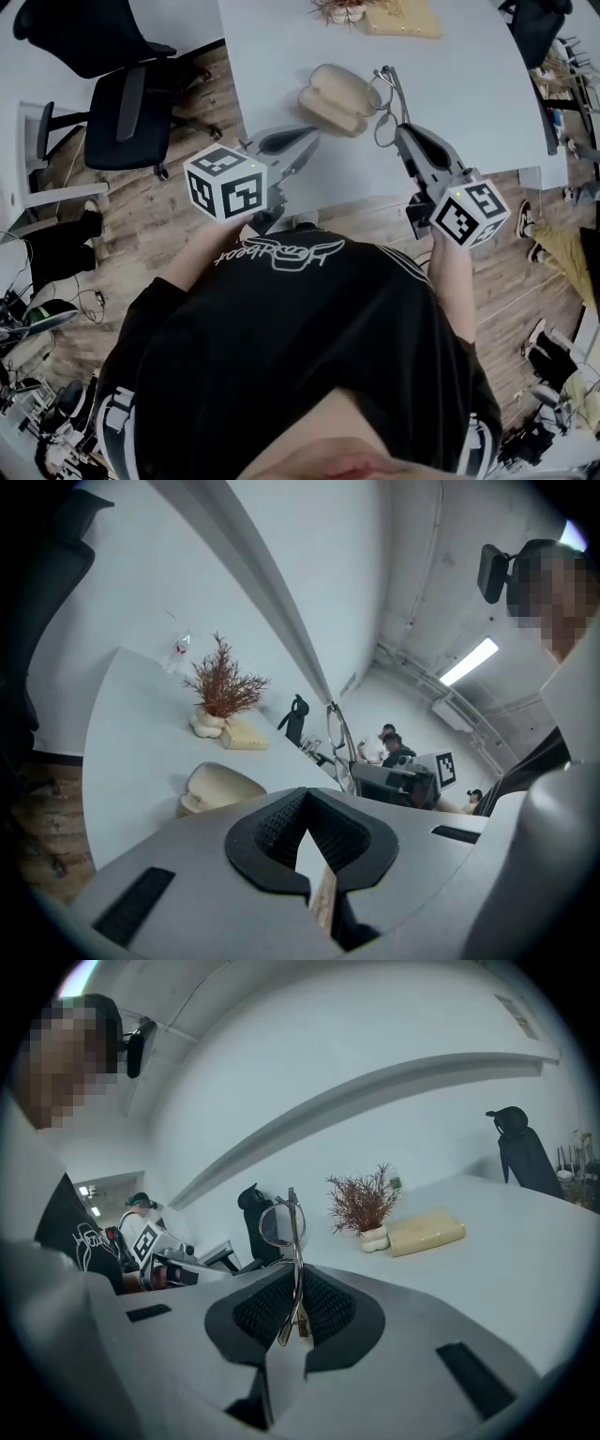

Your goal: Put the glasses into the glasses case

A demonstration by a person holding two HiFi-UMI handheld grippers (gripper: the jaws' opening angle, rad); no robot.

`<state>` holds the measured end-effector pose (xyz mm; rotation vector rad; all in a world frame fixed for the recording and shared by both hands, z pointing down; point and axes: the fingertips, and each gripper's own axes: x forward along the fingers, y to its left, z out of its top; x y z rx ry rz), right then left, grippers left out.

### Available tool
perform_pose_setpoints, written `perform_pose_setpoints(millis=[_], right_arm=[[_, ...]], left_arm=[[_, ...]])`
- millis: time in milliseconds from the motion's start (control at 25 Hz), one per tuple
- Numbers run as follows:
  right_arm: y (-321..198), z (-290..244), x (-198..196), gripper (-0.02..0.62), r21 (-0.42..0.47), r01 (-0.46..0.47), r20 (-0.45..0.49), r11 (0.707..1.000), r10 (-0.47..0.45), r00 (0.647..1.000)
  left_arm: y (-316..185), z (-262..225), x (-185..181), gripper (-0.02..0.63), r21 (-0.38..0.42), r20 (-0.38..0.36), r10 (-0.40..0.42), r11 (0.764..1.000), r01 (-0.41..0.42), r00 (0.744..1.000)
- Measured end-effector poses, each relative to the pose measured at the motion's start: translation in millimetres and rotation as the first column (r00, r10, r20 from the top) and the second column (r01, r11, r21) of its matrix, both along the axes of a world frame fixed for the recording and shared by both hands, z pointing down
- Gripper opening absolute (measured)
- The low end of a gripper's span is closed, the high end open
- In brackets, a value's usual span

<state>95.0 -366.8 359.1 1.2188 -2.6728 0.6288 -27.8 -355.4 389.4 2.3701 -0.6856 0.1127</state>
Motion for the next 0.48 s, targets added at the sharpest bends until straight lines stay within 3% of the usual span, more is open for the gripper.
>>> perform_pose_setpoints(millis=[240,480], right_arm=[[-26,10,-13,0.028,-0.005,0.017,-0.022,1.0,-0.017,1.0],[-48,33,-14,0.028,-0.046,0.041,-0.105,0.998,-0.046,0.993]], left_arm=[[-18,4,-17,0.008,0.003,-0.004,-0.015,1.0,0.015,1.0],[-29,6,-26,0.008,-0.003,0.001,-0.026,1.0,0.026,1.0]])
